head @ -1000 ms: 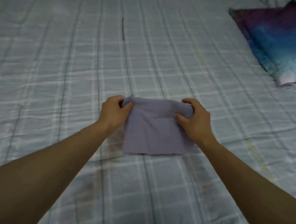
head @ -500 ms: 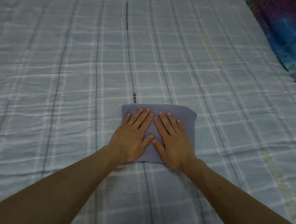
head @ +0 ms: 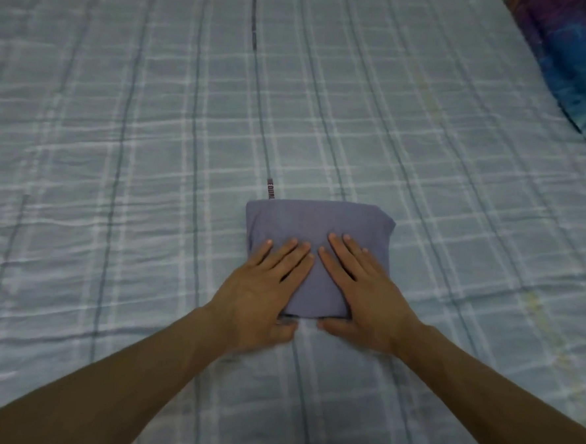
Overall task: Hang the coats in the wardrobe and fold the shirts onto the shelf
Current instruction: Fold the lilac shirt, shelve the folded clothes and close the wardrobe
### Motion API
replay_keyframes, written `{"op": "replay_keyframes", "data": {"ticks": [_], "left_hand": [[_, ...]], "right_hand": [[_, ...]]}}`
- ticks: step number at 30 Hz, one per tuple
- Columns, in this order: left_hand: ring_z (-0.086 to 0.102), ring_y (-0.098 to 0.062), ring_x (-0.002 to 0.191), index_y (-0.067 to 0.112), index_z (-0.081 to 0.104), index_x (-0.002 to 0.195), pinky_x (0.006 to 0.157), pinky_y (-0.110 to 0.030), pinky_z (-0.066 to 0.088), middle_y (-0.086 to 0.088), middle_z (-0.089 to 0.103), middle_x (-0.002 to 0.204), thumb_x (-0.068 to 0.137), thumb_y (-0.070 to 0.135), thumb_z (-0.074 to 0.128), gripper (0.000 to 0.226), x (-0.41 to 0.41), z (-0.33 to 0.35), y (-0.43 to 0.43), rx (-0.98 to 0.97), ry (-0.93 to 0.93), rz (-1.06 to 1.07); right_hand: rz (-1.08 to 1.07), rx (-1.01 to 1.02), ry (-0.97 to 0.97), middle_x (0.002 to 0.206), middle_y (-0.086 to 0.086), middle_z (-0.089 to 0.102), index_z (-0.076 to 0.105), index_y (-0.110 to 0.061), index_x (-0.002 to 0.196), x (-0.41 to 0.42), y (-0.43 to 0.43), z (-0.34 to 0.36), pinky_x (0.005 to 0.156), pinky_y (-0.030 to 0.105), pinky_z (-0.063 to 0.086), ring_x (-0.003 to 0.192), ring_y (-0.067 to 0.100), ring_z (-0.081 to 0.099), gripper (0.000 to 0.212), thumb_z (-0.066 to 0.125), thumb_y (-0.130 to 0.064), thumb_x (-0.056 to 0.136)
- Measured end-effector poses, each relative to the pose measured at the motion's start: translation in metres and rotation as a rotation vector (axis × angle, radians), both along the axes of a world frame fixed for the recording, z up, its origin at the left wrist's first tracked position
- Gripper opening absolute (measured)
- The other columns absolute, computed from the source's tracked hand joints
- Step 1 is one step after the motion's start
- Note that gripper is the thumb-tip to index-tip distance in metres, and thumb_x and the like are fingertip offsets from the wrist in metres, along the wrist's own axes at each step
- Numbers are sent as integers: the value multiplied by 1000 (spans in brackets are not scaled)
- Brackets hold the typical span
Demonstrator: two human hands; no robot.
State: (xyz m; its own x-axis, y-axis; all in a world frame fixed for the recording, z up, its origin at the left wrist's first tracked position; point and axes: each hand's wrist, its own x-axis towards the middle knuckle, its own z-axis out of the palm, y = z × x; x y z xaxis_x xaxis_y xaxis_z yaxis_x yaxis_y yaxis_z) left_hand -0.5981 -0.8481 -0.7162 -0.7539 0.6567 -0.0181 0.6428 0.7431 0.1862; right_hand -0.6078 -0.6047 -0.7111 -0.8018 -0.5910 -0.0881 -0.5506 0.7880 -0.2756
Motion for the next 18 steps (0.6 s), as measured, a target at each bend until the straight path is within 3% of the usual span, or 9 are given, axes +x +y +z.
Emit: {"op": "replay_keyframes", "data": {"ticks": [4,7,10,13,15,18], "left_hand": [[31,-33,146,4,31,152,117,-54,27,-16,33,157,77,35,60,86,2,8,21,-68,6,91],[45,-36,137,0,43,145,110,-54,38,-19,46,149,86,14,48,60,2,13,25,-89,91,118],[53,-37,129,-3,53,137,103,-52,47,-22,53,141,79,5,68,61,-2,24,25,-134,89,142],[54,-38,127,-5,53,135,103,-49,48,-25,53,140,69,4,78,72,-7,38,29,-179,34,157],[59,-36,122,-4,57,132,99,-45,51,-23,59,134,68,0,76,66,-7,51,29,-188,47,155],[69,-31,101,-1,67,117,80,-36,58,-16,70,113,62,-3,77,56,-6,82,21,-145,109,153]], "right_hand": [[-63,-52,44,162,13,12,18,-9,154,4,-12,3,117,56,23,150,34,10,92,65,-33,78],[-111,-63,126,155,19,31,36,-3,148,9,-16,5,110,57,37,143,39,30,84,74,-7,72],[-137,-89,197,143,23,48,52,4,136,8,-18,9,98,56,48,129,43,49,79,77,10,60],[-166,-114,239,130,25,59,61,7,124,6,-19,17,83,54,57,114,44,61,76,80,16,52],[-172,-112,277,122,23,65,66,6,118,6,-20,28,72,47,59,105,41,67,68,83,15,53],[-160,-116,261,114,21,70,69,4,114,6,-21,58,58,41,59,95,36,71,63,83,12,53]]}}
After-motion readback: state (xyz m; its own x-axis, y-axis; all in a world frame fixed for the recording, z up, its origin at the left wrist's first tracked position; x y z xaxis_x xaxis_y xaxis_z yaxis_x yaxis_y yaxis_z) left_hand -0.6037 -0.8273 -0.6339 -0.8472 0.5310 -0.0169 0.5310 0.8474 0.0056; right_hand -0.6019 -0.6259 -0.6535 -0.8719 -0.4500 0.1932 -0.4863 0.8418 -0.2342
